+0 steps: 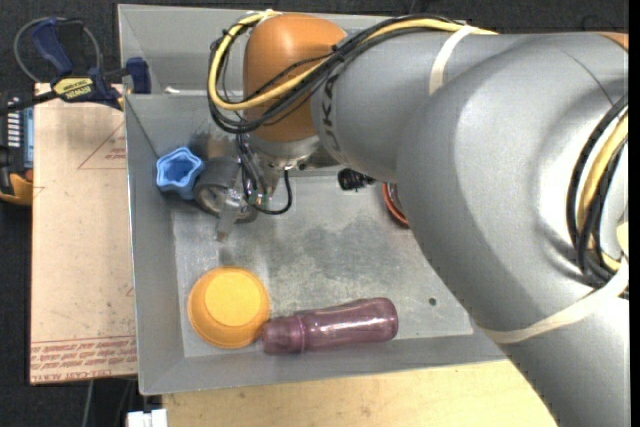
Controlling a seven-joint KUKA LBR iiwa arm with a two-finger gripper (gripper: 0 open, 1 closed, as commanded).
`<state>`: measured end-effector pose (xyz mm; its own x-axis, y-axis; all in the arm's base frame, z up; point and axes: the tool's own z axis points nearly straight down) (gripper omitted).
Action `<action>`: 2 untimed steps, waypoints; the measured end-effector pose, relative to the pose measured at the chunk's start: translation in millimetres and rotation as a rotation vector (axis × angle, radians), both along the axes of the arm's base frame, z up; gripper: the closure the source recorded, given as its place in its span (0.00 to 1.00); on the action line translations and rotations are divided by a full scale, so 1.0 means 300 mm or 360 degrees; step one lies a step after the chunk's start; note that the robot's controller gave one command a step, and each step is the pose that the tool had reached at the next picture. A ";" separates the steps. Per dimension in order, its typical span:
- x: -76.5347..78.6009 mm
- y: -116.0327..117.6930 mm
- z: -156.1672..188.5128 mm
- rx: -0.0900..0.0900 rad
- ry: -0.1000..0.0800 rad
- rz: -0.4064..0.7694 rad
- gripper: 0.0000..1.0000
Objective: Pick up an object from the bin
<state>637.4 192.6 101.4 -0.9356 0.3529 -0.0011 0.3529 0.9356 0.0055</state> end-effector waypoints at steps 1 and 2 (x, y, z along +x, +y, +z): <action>0.028 -0.064 0.002 -0.0004 -0.0026 0.0255 0.00; -0.001 0.006 -0.039 0.0024 -0.0051 -0.0110 1.00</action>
Offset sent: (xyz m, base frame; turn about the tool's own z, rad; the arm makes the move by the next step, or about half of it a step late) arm -0.0114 -0.0038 -0.0314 0.0739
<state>637.0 194.5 89.5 -0.9087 0.4167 -0.0247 0.4159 0.9088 0.0318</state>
